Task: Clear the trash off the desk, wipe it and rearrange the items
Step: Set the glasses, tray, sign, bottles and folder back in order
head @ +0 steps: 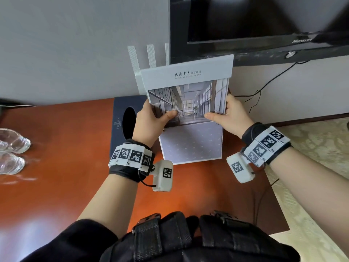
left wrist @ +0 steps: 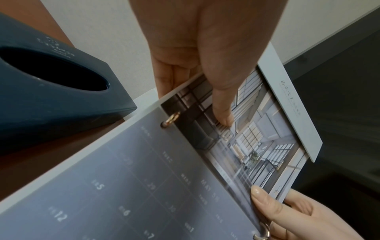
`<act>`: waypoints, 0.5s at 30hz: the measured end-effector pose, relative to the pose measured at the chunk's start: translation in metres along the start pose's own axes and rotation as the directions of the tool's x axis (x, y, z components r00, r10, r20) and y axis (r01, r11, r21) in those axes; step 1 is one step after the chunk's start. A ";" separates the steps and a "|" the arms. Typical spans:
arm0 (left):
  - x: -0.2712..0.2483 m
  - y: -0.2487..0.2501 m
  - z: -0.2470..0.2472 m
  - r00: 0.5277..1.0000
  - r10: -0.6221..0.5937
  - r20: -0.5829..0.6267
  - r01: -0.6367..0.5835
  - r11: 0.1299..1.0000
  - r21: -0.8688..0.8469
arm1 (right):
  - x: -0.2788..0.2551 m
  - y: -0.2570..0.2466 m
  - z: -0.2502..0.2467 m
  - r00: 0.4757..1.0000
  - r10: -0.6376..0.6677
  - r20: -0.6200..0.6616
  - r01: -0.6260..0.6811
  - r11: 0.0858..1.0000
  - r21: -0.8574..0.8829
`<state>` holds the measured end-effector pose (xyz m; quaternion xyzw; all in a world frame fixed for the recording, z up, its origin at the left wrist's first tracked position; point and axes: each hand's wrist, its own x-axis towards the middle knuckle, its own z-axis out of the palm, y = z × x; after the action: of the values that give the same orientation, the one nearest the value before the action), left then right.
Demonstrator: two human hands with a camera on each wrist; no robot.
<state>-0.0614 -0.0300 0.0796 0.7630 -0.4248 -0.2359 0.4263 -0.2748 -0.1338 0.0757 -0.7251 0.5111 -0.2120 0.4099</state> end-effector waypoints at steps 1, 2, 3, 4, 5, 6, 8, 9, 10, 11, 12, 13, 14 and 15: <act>-0.004 0.000 -0.001 1.000 0.004 0.001 -0.004 1.000 0.000 | -0.005 -0.001 0.000 1.000 0.005 -0.001 -0.005 1.000 -0.007; -0.009 0.000 -0.002 1.000 0.009 0.002 -0.009 1.000 -0.001 | -0.009 -0.001 -0.001 1.000 0.005 -0.006 -0.005 1.000 -0.016; -0.014 0.000 -0.003 1.000 0.014 0.002 -0.014 1.000 -0.005 | -0.013 -0.001 -0.001 1.000 0.005 -0.007 -0.005 1.000 -0.022; -0.018 0.000 -0.004 1.000 0.020 0.003 -0.020 1.000 -0.008 | -0.016 -0.001 -0.001 1.000 0.003 -0.003 -0.003 1.000 -0.024; -0.023 0.000 -0.005 1.000 0.025 0.005 -0.025 1.000 -0.012 | -0.020 -0.002 -0.002 1.000 0.007 0.001 -0.007 1.000 -0.026; -0.028 0.001 -0.007 1.000 0.030 0.007 -0.030 0.999 -0.016 | -0.023 -0.002 -0.002 1.000 0.011 0.003 -0.011 0.999 -0.031; -0.036 0.000 -0.012 0.999 0.036 0.008 -0.035 0.999 -0.024 | -0.028 -0.005 -0.001 1.000 0.023 0.010 -0.022 0.999 -0.037; -0.040 0.000 -0.015 0.999 0.035 0.007 -0.035 0.999 -0.027 | -0.031 -0.007 0.000 0.999 0.032 0.013 -0.031 0.999 -0.043; -0.043 0.000 -0.019 0.999 0.034 0.006 -0.034 0.999 -0.031 | -0.033 -0.008 0.001 0.999 0.041 0.015 -0.040 0.998 -0.053; -0.045 0.000 -0.023 0.999 0.033 0.006 -0.033 0.999 -0.034 | -0.036 -0.009 0.003 0.999 0.048 0.018 -0.047 0.997 -0.063; -0.047 -0.001 -0.027 0.999 0.031 0.008 -0.031 0.999 -0.034 | -0.038 -0.009 0.005 0.999 0.047 0.021 -0.046 0.996 -0.072; -0.049 -0.002 -0.030 1.000 0.027 0.014 -0.026 0.999 -0.032 | -0.040 -0.010 0.007 0.999 0.048 0.023 -0.046 0.996 -0.079; -0.050 -0.003 -0.033 1.000 0.019 0.024 -0.018 0.999 -0.033 | -0.042 -0.012 0.009 0.998 0.051 0.022 -0.049 0.995 -0.087; -0.051 -0.004 -0.037 0.999 0.010 0.035 -0.009 0.999 -0.039 | -0.044 -0.014 0.011 0.998 0.056 0.016 -0.054 0.995 -0.087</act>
<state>-0.0597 0.0310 0.0956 0.7483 -0.4310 -0.2555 0.4346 -0.2760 -0.0873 0.0862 -0.7297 0.5359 -0.1715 0.3885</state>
